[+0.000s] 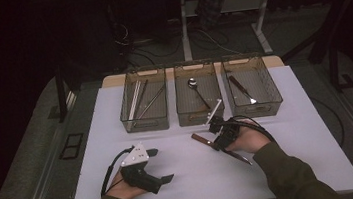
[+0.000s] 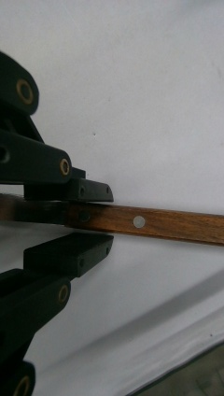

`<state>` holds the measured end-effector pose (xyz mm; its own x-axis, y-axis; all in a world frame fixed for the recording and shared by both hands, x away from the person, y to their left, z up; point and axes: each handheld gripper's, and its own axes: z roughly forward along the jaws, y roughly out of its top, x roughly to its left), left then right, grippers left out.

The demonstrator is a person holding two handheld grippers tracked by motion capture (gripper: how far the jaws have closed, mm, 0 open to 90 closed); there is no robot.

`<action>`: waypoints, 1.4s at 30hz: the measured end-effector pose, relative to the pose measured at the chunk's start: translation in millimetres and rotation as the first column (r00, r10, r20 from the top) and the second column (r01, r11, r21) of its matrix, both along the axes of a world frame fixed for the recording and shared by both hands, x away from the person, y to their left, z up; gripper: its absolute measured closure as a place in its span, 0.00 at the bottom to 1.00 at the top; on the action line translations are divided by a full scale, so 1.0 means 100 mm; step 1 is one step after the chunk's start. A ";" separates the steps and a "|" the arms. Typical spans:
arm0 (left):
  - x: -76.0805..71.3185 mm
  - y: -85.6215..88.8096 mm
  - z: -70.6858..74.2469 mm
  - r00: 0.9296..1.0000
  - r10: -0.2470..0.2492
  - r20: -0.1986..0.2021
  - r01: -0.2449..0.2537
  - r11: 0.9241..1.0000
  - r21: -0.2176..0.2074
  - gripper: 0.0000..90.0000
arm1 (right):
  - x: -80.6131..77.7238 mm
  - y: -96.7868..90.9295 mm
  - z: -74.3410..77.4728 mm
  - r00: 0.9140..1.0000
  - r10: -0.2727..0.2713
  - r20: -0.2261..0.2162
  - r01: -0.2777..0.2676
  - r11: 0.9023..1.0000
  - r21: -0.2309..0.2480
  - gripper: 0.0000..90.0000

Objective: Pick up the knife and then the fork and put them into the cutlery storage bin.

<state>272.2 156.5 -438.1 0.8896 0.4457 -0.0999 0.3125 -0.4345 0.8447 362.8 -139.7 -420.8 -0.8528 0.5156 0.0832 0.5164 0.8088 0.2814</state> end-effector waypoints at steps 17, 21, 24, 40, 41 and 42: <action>0.00 0.00 0.01 1.000 -0.002 0.000 0.002 1.000 -0.004 0.00 | 0.10 0.10 0.04 0.998 0.008 -0.064 -0.014 0.996 -0.085 0.85; 0.00 0.00 0.00 1.000 -0.001 -0.002 0.001 1.000 -0.005 0.00 | 0.11 0.00 0.09 0.998 -0.015 -0.058 0.013 1.000 -0.018 0.85; 0.00 0.01 0.01 1.000 -0.001 -0.001 0.001 1.000 -0.006 0.00 | 0.11 -0.12 0.14 0.998 -0.031 -0.049 0.034 0.998 0.050 0.85; 0.01 0.01 0.00 1.000 0.005 -0.005 -0.005 1.000 -0.003 0.00 | -0.01 -0.96 0.38 0.974 -0.225 0.028 0.187 0.868 0.460 0.85; 0.01 0.01 0.00 1.000 0.004 -0.005 -0.004 1.000 -0.001 0.00 | -0.02 -1.01 0.39 0.971 -0.236 0.027 0.195 0.857 0.476 0.85; 0.01 0.00 0.00 1.000 0.003 -0.004 -0.003 1.000 -0.002 0.00 | -0.02 -1.05 0.39 0.969 -0.245 0.034 0.198 0.849 0.490 0.85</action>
